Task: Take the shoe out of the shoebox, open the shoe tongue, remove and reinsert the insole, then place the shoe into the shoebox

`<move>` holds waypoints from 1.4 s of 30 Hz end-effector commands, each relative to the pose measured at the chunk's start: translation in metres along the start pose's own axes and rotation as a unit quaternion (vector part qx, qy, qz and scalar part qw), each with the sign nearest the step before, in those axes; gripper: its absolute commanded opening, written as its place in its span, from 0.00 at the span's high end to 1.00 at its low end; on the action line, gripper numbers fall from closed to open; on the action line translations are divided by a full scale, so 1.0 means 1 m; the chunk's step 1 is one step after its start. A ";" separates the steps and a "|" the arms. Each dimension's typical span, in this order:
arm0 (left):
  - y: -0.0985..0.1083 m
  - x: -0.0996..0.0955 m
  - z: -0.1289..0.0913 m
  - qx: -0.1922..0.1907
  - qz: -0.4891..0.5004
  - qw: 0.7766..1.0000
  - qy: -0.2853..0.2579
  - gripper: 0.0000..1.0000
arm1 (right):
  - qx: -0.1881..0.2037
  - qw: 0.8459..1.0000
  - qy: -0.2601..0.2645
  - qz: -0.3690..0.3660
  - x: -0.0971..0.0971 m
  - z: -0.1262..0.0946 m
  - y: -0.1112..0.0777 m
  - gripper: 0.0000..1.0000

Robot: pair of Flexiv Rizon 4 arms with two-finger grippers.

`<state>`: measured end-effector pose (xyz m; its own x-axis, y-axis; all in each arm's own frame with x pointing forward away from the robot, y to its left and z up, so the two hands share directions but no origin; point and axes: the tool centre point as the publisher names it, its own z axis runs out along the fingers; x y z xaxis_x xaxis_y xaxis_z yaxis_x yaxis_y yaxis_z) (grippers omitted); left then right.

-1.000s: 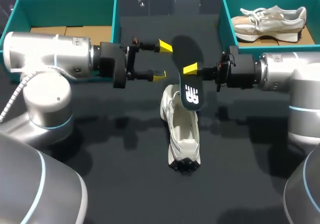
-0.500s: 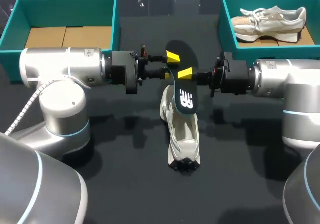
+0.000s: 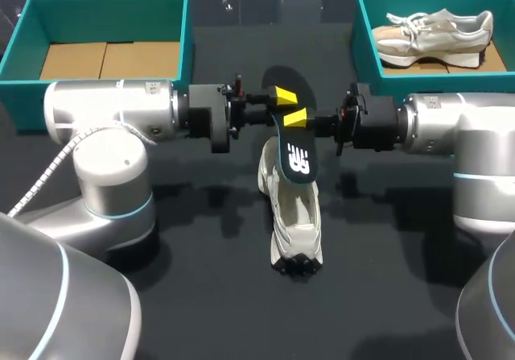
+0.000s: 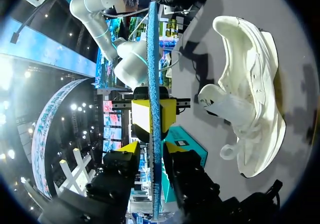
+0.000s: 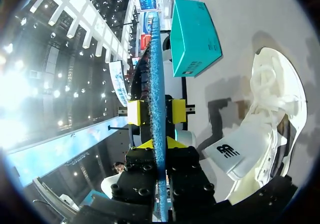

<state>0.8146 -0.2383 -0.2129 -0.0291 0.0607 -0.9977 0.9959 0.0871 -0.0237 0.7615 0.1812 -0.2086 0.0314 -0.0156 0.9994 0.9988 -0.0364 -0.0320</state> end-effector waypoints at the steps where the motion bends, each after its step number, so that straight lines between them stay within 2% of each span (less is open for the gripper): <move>1: 0.000 0.001 0.004 0.001 0.002 1.000 -0.002 0.76 | -0.001 1.000 0.001 0.001 -0.002 -0.001 -0.001 1.00; 6: -0.002 0.002 0.006 0.005 0.003 1.000 -0.001 0.79 | -0.004 1.000 0.002 0.001 -0.002 -0.002 0.000 1.00; 13: -0.003 0.003 0.007 0.005 0.003 1.000 -0.001 0.88 | -0.004 1.000 0.001 0.000 -0.002 -0.001 0.002 1.00; 16: -0.004 0.003 0.007 0.006 0.004 1.000 0.000 0.84 | -0.006 1.000 0.001 0.000 -0.002 -0.001 0.002 1.00; 22: -0.006 0.005 0.009 0.007 0.005 1.000 0.003 0.83 | -0.005 1.000 0.003 -0.001 -0.001 0.000 0.002 1.00; 26: -0.006 0.006 0.011 0.007 0.006 1.000 0.004 0.94 | -0.004 1.000 0.003 -0.002 -0.001 0.000 0.002 1.00; 27: -0.006 0.006 0.011 0.008 0.006 1.000 0.004 1.00 | -0.004 1.000 0.003 -0.001 -0.001 0.001 0.002 1.00; 32: -0.008 0.006 0.011 0.009 0.008 1.000 0.004 1.00 | -0.005 1.000 0.005 0.002 -0.002 0.000 0.002 1.00; 33: -0.008 0.006 0.010 0.008 0.008 1.000 0.003 1.00 | -0.006 1.000 0.007 0.001 -0.002 -0.001 0.001 0.97; 34: -0.007 0.005 0.009 0.007 0.008 1.000 0.003 1.00 | -0.007 1.000 0.007 0.000 -0.002 -0.003 0.001 0.70; 35: -0.008 0.005 0.007 0.006 0.008 1.000 0.002 1.00 | -0.009 1.000 0.006 -0.002 -0.002 -0.005 0.000 0.21; 36: -0.008 0.004 0.005 0.005 0.008 1.000 0.002 1.00 | -0.011 1.000 0.008 -0.007 -0.002 -0.009 -0.001 0.00; 42: -0.011 -0.001 -0.009 0.000 0.012 1.000 0.002 1.00 | -0.020 0.999 -0.001 -0.037 0.003 -0.033 -0.007 0.00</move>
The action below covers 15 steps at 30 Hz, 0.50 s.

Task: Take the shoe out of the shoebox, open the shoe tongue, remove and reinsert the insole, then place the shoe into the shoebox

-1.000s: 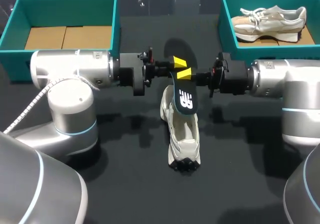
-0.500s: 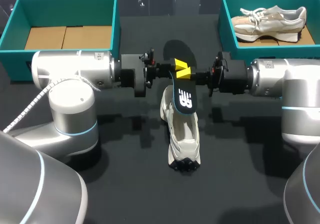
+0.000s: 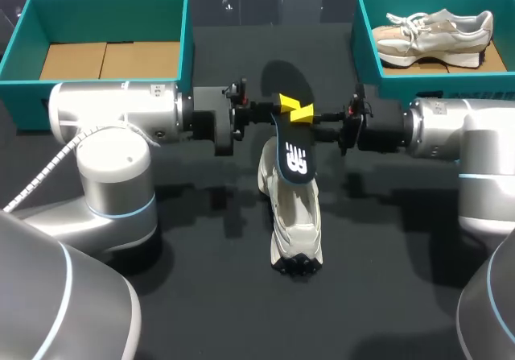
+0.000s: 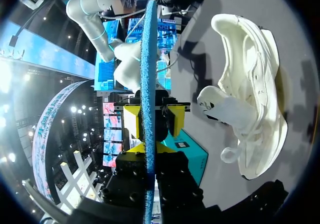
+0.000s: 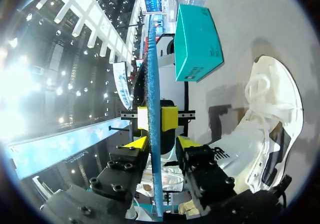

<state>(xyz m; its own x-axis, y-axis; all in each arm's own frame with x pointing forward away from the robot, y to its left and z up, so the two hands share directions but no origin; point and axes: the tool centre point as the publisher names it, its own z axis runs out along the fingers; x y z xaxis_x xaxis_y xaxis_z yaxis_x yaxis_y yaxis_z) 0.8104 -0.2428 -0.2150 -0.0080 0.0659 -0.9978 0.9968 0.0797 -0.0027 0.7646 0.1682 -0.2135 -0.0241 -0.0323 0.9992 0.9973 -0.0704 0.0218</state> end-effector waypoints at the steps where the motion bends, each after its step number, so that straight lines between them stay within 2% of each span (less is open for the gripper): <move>1: -0.007 -0.004 -0.017 -0.003 0.002 1.000 0.000 1.00 | -0.003 1.000 -0.013 -0.016 0.010 -0.025 -0.010 0.00; 6: -0.013 -0.011 -0.031 -0.006 0.000 1.000 -0.001 1.00 | 0.019 0.997 -0.040 -0.069 0.015 -0.042 -0.009 0.00; 15: -0.034 -0.022 -0.054 -0.016 0.025 1.000 0.006 1.00 | 0.019 0.997 -0.040 -0.069 0.015 -0.042 -0.009 0.00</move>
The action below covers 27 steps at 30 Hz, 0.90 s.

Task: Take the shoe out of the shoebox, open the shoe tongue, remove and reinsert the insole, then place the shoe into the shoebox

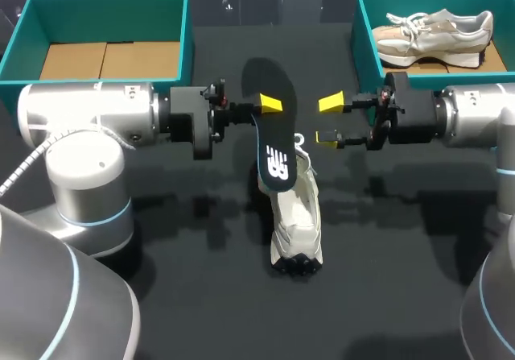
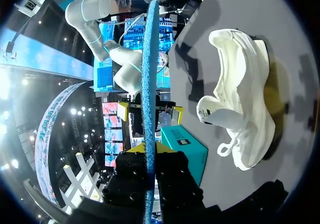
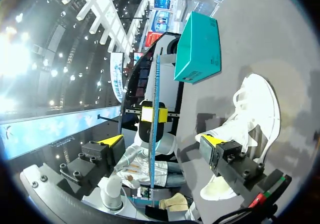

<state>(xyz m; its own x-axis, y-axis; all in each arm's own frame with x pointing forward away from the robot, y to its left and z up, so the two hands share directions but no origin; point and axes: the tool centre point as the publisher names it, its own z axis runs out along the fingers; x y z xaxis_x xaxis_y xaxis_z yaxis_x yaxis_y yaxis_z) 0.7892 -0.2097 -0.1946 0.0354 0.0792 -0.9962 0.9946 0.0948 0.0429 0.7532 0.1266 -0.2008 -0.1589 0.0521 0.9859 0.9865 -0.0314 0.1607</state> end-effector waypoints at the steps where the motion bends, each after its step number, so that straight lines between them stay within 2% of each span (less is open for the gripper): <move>1: -0.017 -0.005 -0.020 -0.005 0.001 1.000 0.003 1.00 | 0.000 1.000 -0.002 0.001 0.001 0.000 -0.001 0.00; 4: -0.024 -0.008 -0.022 -0.001 0.001 1.000 0.018 1.00 | 0.000 1.000 -0.002 0.001 0.001 0.000 -0.001 0.00; 7: -0.030 -0.012 -0.024 0.006 -0.003 1.000 0.024 1.00 | 0.045 0.994 -0.033 -0.092 -0.001 -0.015 -0.005 0.00; 10: -0.036 -0.016 -0.027 0.016 -0.029 0.999 0.028 1.00 | 0.090 0.980 -0.054 -0.171 -0.005 -0.030 -0.008 0.00; 14: -0.044 -0.022 -0.032 0.023 -0.054 0.998 0.035 1.00 | 0.114 0.961 -0.103 -0.231 -0.009 -0.044 -0.011 0.00; 16: -0.049 -0.025 -0.034 0.029 -0.066 0.997 0.033 1.00 | 0.126 0.950 -0.131 -0.255 -0.010 -0.045 -0.013 0.00; 19: -0.058 -0.028 -0.037 0.034 -0.095 0.994 0.029 1.00 | 0.151 0.936 -0.147 -0.283 -0.014 -0.048 -0.016 0.00; 20: -0.060 -0.029 -0.037 0.037 -0.110 0.993 0.029 1.00 | 0.181 0.927 -0.144 -0.294 -0.017 -0.048 -0.018 0.00; 27: -0.062 -0.029 -0.038 0.039 -0.112 0.993 0.029 1.00 | 0.181 0.927 -0.144 -0.294 -0.017 -0.048 -0.018 0.00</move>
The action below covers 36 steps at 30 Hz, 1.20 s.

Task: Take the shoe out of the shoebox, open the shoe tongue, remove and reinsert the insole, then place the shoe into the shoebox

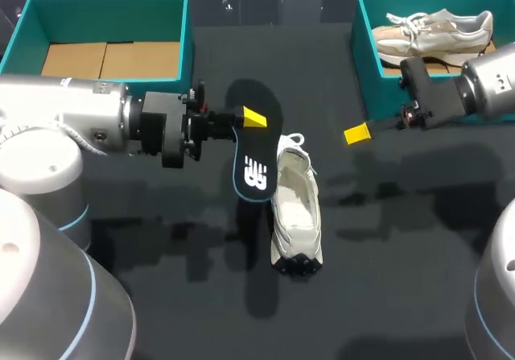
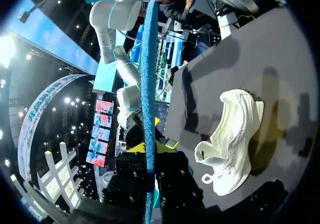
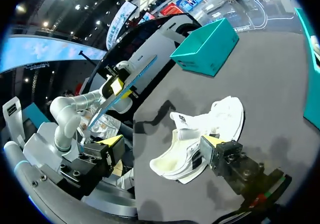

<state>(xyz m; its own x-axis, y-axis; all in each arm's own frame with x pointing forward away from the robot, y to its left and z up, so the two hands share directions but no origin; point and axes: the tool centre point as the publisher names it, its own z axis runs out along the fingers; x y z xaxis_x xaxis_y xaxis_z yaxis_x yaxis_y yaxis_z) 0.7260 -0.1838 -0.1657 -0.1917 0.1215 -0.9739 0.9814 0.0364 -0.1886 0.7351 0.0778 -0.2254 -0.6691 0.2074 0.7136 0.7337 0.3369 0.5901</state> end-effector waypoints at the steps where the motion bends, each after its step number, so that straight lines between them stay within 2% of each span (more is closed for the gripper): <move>1: -0.003 0.000 -0.003 -0.002 0.001 1.000 0.000 1.00 | 0.042 0.999 -0.017 -0.024 0.005 -0.002 0.006 0.00; 11: -0.003 0.000 -0.003 -0.002 0.001 1.000 0.000 1.00 | 0.042 0.999 -0.017 -0.024 0.005 -0.002 0.006 0.00; 13: -0.008 -0.005 -0.002 -0.015 -0.024 1.000 0.002 1.00 | 0.075 0.990 -0.058 -0.102 0.012 -0.007 0.004 0.00; 15: -0.013 -0.007 -0.001 -0.043 -0.053 0.998 0.003 1.00 | 0.126 0.977 -0.108 -0.132 0.016 -0.010 -0.003 0.00; 18: -0.030 -0.014 -0.007 -0.043 -0.104 0.994 0.002 1.00 | 0.159 0.956 -0.173 -0.176 0.021 -0.016 -0.019 0.00; 19: -0.034 -0.017 -0.008 -0.043 -0.113 0.993 0.002 1.00 | 0.161 0.954 -0.178 -0.181 0.022 -0.017 -0.021 0.00; 21: -0.045 -0.021 -0.008 -0.043 -0.130 0.991 0.002 1.00 | 0.178 0.939 -0.208 -0.207 0.024 -0.022 -0.032 0.00; 25: -0.064 -0.024 -0.008 -0.042 -0.160 0.986 0.003 1.00 | 0.205 0.916 -0.249 -0.237 0.024 -0.027 -0.047 0.00; 29: -0.079 -0.014 -0.005 -0.038 -0.183 0.982 0.004 1.00 | 0.225 0.897 -0.273 -0.265 0.022 -0.025 -0.060 0.00; 31: -0.086 -0.008 -0.002 -0.033 -0.197 0.980 0.006 1.00 | 0.254 0.885 -0.285 -0.266 0.018 -0.020 -0.066 0.00; 36: -0.097 0.005 0.006 -0.023 -0.228 0.973 0.008 1.00 | 0.290 0.870 -0.295 -0.267 0.008 -0.007 -0.076 0.00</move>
<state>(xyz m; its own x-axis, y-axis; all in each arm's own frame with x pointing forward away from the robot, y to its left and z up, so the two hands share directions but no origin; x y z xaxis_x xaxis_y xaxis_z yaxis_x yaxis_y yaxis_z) 0.6403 -0.1932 -0.1479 -0.6081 0.1065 -0.7867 0.7933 0.1189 -0.5971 0.6764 0.0348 -0.2590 -0.9616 0.2249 0.1573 0.2740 0.8204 0.5019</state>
